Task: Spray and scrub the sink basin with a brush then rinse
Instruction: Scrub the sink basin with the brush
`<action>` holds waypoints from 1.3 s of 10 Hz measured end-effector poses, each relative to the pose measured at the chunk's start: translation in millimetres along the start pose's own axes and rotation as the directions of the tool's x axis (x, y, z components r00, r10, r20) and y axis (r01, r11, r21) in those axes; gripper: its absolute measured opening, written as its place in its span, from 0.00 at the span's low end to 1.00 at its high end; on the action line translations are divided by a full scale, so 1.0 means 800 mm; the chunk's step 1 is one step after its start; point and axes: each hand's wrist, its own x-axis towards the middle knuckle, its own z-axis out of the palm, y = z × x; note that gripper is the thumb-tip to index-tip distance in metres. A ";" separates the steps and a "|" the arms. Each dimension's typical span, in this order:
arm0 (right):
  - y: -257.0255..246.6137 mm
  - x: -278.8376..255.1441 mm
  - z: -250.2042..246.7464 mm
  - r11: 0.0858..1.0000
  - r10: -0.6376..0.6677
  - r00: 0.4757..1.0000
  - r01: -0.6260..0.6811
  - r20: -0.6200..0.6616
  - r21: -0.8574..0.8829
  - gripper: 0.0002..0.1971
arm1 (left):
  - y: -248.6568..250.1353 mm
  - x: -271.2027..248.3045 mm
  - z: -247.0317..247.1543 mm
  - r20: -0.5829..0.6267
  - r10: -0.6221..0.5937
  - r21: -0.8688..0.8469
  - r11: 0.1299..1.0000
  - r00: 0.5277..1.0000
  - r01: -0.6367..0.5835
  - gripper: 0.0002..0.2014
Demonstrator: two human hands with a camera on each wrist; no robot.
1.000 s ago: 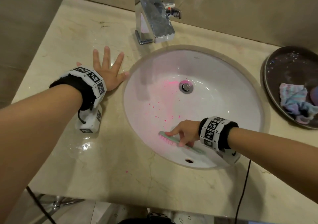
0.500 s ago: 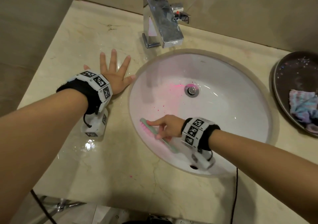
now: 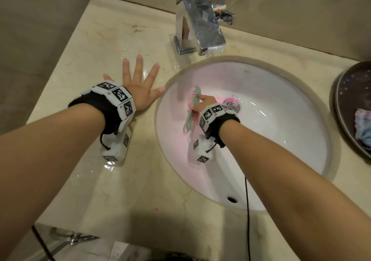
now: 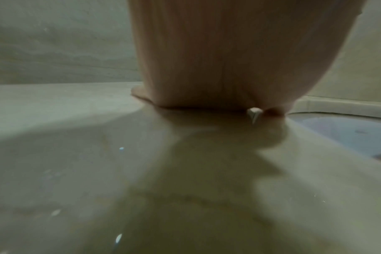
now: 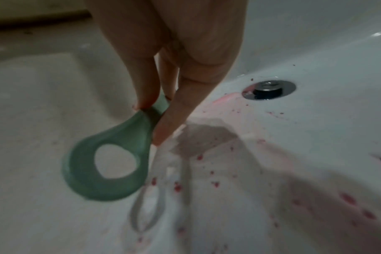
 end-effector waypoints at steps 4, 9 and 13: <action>0.053 -0.013 -0.020 0.725 -0.077 0.953 0.256 0.294 -0.640 0.30 | 0.001 -0.001 -0.004 0.037 -0.006 0.004 1.000 0.999 0.006 0.32; 0.061 0.005 -0.051 0.560 -0.167 0.965 0.263 0.204 -0.786 0.29 | -0.001 -0.001 -0.005 0.049 -0.009 0.006 1.000 0.999 0.009 0.32; 0.048 0.010 -0.035 0.641 -0.208 0.958 0.284 0.195 -0.713 0.27 | 0.000 -0.002 -0.006 0.058 -0.012 0.013 1.000 0.998 0.011 0.33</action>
